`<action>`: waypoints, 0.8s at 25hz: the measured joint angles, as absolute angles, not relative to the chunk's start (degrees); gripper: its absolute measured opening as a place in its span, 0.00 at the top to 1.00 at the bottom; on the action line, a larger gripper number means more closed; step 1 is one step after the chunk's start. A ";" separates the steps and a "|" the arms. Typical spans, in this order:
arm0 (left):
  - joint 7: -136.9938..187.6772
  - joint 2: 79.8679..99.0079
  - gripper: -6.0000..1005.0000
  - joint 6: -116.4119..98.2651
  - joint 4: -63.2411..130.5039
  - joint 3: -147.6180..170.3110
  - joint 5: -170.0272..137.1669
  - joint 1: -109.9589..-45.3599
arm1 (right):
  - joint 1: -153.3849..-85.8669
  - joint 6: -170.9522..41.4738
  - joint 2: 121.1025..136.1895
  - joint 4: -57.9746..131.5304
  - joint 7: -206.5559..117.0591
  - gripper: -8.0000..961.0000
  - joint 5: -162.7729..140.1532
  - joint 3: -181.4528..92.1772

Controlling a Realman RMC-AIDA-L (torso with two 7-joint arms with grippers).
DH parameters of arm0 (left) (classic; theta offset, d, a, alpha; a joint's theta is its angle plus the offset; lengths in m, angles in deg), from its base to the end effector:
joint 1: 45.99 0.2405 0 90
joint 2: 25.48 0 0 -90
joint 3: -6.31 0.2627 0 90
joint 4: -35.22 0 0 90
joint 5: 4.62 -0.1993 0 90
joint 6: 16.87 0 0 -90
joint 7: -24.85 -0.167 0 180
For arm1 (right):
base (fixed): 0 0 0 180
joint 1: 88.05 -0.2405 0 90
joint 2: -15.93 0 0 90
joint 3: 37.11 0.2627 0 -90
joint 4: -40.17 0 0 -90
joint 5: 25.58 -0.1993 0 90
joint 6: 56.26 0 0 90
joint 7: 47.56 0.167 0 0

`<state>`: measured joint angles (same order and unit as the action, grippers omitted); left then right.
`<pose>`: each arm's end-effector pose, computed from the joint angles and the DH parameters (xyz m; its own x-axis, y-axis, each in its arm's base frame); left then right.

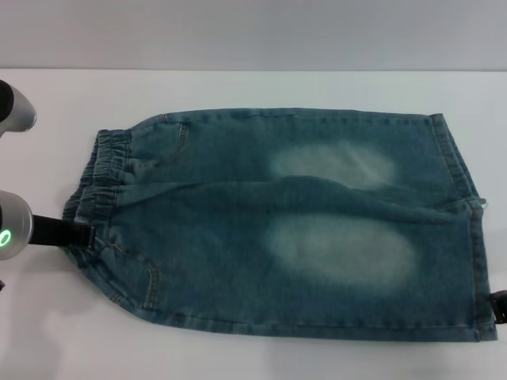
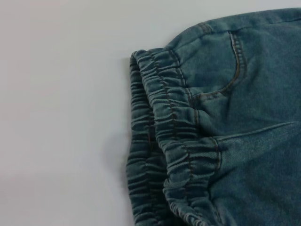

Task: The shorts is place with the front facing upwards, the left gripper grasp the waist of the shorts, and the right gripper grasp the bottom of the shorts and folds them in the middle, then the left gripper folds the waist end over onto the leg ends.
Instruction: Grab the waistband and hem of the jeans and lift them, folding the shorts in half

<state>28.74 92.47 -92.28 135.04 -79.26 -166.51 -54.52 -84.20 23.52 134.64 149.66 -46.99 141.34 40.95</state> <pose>-0.2546 0.3004 0.0035 0.4350 0.8676 0.2410 0.7173 -0.1721 -0.6751 0.2681 0.2382 -0.0023 0.4331 -0.8934 -0.1197 -0.6588 -0.2231 -0.7185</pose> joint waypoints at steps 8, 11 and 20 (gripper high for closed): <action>28.71 92.47 0.94 -92.28 134.82 -79.11 -166.51 -54.66 | -84.87 23.28 134.66 150.67 -46.97 0.92 141.57 39.85; 28.75 92.47 0.94 -92.28 134.80 -79.11 -166.51 -54.68 | -84.89 23.28 134.58 151.71 -46.97 0.81 141.59 40.00; 29.01 92.48 0.94 -92.28 134.69 -78.93 -166.51 -55.03 | -84.79 24.11 134.50 151.76 -46.75 0.52 141.59 40.23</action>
<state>29.01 92.48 -92.28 134.69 -78.93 -166.51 -55.03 -84.79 24.11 134.50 151.76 -46.75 141.59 40.23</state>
